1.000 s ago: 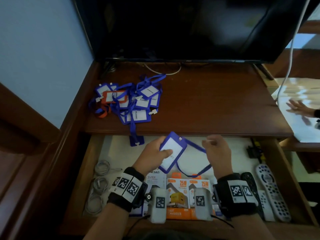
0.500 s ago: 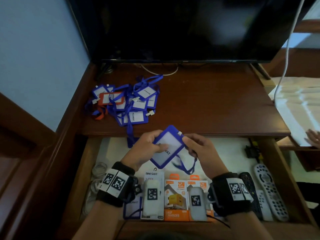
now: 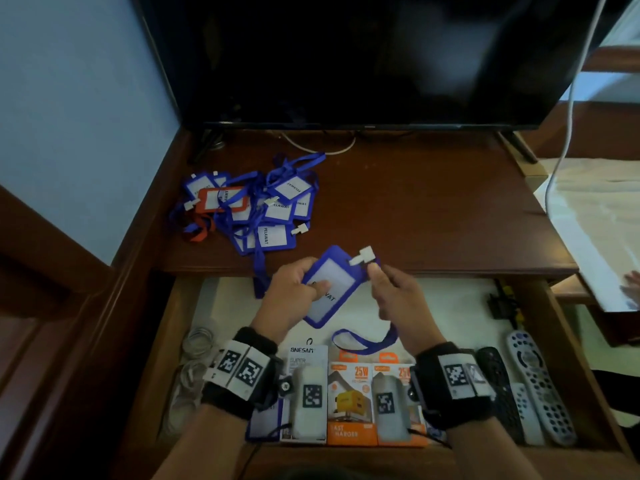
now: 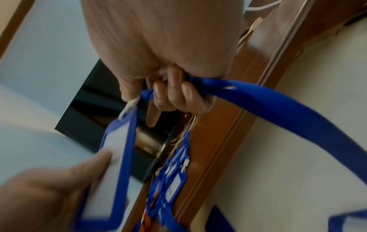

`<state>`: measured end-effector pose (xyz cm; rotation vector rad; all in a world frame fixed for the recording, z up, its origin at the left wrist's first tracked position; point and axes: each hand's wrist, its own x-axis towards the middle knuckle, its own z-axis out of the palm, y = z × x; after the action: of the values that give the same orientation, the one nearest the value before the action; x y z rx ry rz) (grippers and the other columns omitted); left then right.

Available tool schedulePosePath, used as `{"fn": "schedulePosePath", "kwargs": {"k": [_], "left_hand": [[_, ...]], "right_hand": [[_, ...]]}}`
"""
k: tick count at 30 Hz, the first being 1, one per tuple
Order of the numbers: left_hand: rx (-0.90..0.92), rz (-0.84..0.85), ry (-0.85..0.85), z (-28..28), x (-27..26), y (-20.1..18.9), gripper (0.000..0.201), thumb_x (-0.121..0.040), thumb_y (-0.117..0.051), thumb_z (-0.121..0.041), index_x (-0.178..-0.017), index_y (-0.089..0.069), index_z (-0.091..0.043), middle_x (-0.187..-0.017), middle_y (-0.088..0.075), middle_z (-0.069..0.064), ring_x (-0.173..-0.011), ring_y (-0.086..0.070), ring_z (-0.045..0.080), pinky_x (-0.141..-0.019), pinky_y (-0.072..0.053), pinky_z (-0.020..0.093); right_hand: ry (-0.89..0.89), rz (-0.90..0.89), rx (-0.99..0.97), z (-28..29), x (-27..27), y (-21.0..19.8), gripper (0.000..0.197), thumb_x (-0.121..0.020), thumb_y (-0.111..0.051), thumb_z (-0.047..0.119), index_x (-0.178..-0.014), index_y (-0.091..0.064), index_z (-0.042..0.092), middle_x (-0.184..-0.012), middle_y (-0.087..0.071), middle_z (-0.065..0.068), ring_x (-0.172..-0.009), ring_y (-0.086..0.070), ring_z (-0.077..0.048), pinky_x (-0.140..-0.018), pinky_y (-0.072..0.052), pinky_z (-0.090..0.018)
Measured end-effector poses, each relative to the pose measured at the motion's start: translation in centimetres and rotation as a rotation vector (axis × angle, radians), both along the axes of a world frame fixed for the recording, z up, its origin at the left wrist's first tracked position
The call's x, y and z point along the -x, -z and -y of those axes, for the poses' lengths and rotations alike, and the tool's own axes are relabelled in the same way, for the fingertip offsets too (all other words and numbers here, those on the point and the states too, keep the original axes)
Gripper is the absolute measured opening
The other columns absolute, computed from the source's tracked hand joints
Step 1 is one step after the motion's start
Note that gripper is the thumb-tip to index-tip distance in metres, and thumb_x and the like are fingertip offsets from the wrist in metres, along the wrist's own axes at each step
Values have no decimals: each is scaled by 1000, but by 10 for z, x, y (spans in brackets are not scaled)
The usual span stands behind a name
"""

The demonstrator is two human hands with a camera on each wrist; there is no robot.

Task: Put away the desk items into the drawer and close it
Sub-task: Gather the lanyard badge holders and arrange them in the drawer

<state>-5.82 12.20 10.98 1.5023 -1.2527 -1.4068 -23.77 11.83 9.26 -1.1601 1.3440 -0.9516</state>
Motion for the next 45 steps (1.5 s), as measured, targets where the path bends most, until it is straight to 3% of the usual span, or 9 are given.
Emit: {"fn": "schedulePosePath", "kwargs": {"k": [5,12,17,20,22,25,33,38,45], "left_hand": [[46,-122,-177,-3,30,3,17,-93,-57,-8,-96,-58,-25,-93,-67,2,-84,-64,17,-75,-55,34],[76,-150,-77,-1,18,12,44,-90,-60,-3,-118,-42,-32,-115,-56,-2,-96,-59,3,-76,-52,20],[289,363,291,12,-10,2,87,-76,-78,-14,-140,-26,-40,-137,-37,-18,-124,-42,5,-97,-44,26],[457,741,612,18,-16,-12,70,-77,-77,-36,-135,-38,-41,-143,-34,-18,-128,-28,2,-103,-27,27],[389,816,789,22,-17,-20,44,-79,-74,-44,-118,-55,-36,-119,-54,-17,-108,-45,2,-91,-35,27],[128,670,839,22,-21,-22,24,-78,-77,-38,-93,-66,-24,-84,-64,-13,-75,-59,2,-68,-47,26],[18,356,611,15,-30,-10,11,-80,-75,-17,-86,-66,-19,-82,-68,-2,-76,-66,10,-68,-53,27],[-2,72,430,14,-29,-12,40,-82,-72,-9,-116,-58,-23,-114,-64,-3,-94,-68,14,-74,-56,25],[-136,72,544,15,-30,-13,41,-80,-72,-30,-113,-66,-7,-106,-72,10,-99,-68,25,-89,-55,36]], "right_hand": [[-84,104,11,-7,-30,-4,16,-102,-41,14,-94,-55,10,-47,-56,19,-44,-50,6,-44,-36,-7],[-206,-29,20,-10,-23,-3,26,-101,-44,15,-78,-55,16,-47,-56,19,-44,-50,5,-45,-35,-9],[-424,-197,-51,-8,-10,-1,23,-96,-54,30,-89,-66,13,-82,-69,-1,-71,-64,-6,-67,-48,-18],[-567,-324,-94,-6,-9,-7,31,-93,-58,36,-85,-64,7,-84,-69,-17,-69,-62,-20,-66,-46,-30],[-635,-363,-113,-6,-10,-12,33,-92,-59,38,-86,-65,6,-81,-68,-16,-66,-61,-20,-63,-46,-29],[-610,-251,-143,-8,-8,-16,28,-94,-57,34,-79,-63,11,-67,-63,-2,-55,-58,-10,-56,-44,-20],[-466,24,-140,-18,1,-10,36,-88,-57,46,-81,-60,11,-68,-59,-6,-59,-54,-21,-55,-41,-27],[-345,86,-142,-12,1,-7,34,-82,-68,38,-87,-68,5,-71,-60,-12,-58,-53,-23,-52,-41,-28],[-212,223,-123,-4,0,-7,19,-82,-67,17,-64,-67,14,-62,-65,-5,-55,-60,-18,-53,-49,-25]]}}
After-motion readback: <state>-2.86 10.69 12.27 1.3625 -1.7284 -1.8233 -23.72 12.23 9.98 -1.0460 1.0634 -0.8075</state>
